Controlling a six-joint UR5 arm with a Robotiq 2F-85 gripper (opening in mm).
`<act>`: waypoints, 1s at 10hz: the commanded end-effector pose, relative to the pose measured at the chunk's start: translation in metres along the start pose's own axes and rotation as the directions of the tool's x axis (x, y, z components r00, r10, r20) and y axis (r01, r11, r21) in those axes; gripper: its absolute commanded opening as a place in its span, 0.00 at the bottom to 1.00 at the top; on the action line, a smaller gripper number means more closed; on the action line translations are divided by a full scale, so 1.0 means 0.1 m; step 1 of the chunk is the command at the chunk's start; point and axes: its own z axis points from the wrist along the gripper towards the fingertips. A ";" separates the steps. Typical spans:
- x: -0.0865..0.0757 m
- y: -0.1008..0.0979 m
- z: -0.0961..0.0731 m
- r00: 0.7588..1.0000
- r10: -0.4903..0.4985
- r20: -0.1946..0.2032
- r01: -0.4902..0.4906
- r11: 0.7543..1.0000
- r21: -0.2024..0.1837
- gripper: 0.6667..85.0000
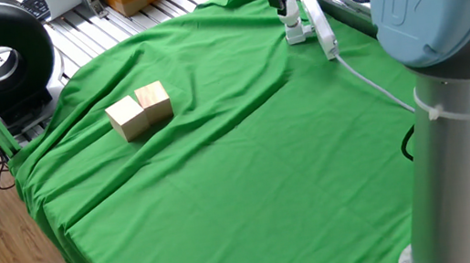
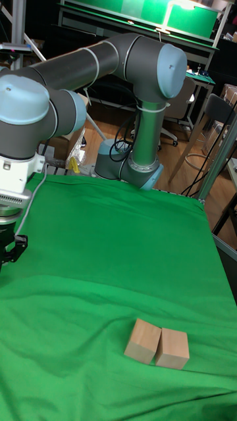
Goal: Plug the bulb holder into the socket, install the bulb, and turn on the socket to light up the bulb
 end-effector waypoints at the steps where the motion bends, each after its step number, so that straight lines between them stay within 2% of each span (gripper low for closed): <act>1: -0.04 0.04 -0.01 0.997 -0.069 0.018 0.069 0.997 -0.018 0.78; 2: -0.03 -0.02 -0.02 0.986 -0.163 0.015 0.164 0.986 -0.012 0.89; 3: -0.03 -0.08 -0.03 0.967 -0.254 0.011 0.254 0.967 -0.008 0.94; 5: -0.05 -0.09 -0.05 0.918 -0.396 0.019 0.397 0.917 -0.031 0.93; 6: 0.01 -0.01 -0.06 0.868 -0.496 0.019 0.496 0.866 -0.066 0.92; 8: 0.08 0.26 -0.10 0.819 -0.570 0.065 0.572 0.802 -0.170 0.87; 10: 0.12 0.28 -0.11 0.764 -0.641 0.071 0.642 0.746 -0.176 0.87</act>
